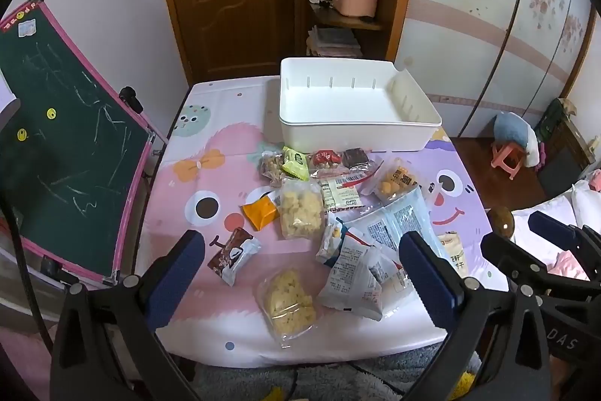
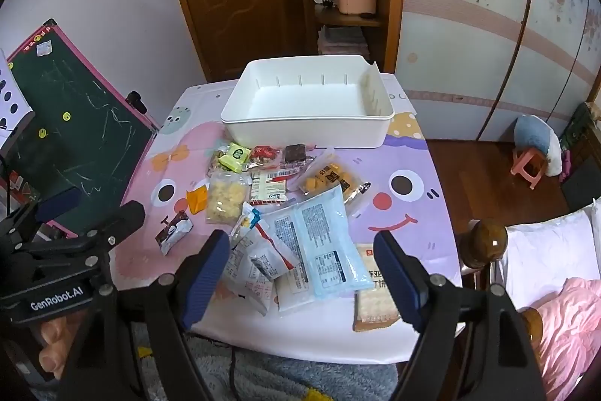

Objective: Organize snacks
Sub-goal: 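Reach both tools toward the snack pile on the table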

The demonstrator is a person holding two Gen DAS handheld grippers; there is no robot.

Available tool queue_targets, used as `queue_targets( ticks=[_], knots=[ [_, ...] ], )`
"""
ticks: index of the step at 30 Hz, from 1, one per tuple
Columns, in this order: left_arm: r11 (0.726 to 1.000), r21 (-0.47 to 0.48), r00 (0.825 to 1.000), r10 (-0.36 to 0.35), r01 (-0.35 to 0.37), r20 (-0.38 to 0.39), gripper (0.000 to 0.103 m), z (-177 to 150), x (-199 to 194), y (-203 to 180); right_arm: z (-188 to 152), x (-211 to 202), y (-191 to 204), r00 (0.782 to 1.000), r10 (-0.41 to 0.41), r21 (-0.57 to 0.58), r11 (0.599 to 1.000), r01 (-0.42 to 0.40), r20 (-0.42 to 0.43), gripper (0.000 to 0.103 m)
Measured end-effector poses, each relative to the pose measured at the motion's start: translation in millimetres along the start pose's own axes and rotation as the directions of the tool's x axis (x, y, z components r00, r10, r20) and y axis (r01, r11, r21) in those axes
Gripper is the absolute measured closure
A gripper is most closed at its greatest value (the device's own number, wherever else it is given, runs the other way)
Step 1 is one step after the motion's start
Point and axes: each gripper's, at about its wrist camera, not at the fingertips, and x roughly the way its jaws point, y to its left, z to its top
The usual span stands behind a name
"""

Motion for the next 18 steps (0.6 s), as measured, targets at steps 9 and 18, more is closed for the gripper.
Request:
queue_targets(
  ticks=[9, 18],
  knots=[
    [1.0, -0.013, 1.0, -0.013, 0.013, -0.016, 0.0, -3.1, -0.6, 3.9, -1.8, 3.3, 0.2, 1.0, 0.004, 0.0, 1.0, -0.004, 0.0, 0.024],
    [0.998, -0.023, 0.997, -0.057, 0.056, -0.057, 0.005, -10.1, 14.9, -0.1, -1.5, 2.1, -1.1, 1.0, 0.012, 0.004, 1.0, -0.011, -0.004, 0.024]
  ],
)
